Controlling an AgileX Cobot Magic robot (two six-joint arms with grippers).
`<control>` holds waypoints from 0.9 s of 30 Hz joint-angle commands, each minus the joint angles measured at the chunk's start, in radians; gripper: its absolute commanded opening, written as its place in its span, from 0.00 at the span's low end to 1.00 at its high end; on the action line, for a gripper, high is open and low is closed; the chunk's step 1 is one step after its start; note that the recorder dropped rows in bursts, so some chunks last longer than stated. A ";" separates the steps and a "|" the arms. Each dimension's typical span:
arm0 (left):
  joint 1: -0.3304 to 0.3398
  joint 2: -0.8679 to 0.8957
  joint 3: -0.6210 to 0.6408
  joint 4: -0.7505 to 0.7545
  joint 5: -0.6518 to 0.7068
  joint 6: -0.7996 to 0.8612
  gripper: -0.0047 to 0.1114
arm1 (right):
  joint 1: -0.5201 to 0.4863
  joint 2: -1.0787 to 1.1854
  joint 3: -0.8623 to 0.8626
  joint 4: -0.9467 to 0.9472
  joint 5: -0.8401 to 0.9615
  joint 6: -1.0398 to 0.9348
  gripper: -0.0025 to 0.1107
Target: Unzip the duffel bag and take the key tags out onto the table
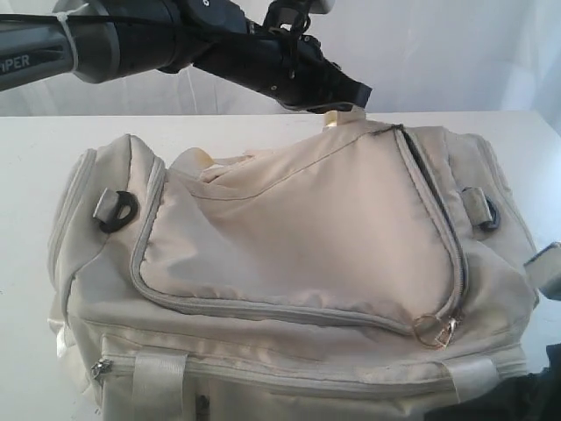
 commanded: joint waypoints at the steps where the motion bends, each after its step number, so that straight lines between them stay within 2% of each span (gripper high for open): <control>1: 0.002 -0.024 -0.012 0.075 0.018 -0.002 0.56 | 0.000 -0.008 -0.030 -0.008 0.049 -0.023 0.57; 3: 0.002 -0.042 -0.014 0.088 0.046 -0.002 0.62 | 0.000 -0.008 -0.077 -0.024 0.086 -0.021 0.58; 6: 0.002 -0.105 -0.014 0.138 0.131 -0.002 0.62 | 0.000 -0.008 -0.201 -0.154 0.082 0.056 0.58; 7: 0.002 -0.143 -0.014 0.159 0.214 -0.002 0.62 | 0.000 -0.008 -0.262 -0.263 0.061 0.122 0.58; 10: 0.002 -0.211 -0.014 0.165 0.439 0.026 0.62 | 0.000 -0.008 -0.349 -0.427 -0.074 0.237 0.58; 13: 0.002 -0.246 -0.012 0.141 0.692 0.026 0.62 | 0.000 0.006 -0.360 -0.450 -0.209 0.242 0.58; 16: 0.002 -0.255 -0.012 0.020 0.856 0.033 0.62 | 0.000 0.116 -0.361 -0.451 -0.268 0.242 0.58; 20: -0.024 -0.273 0.043 -0.098 0.859 0.098 0.59 | 0.000 0.241 -0.398 -0.462 -0.270 0.238 0.58; 25: -0.097 -0.337 0.161 -0.096 0.851 0.139 0.42 | 0.000 0.349 -0.452 -0.460 -0.269 0.236 0.58; 27: -0.128 -0.376 0.216 -0.096 0.801 0.155 0.41 | 0.000 0.376 -0.467 -0.449 -0.269 0.233 0.58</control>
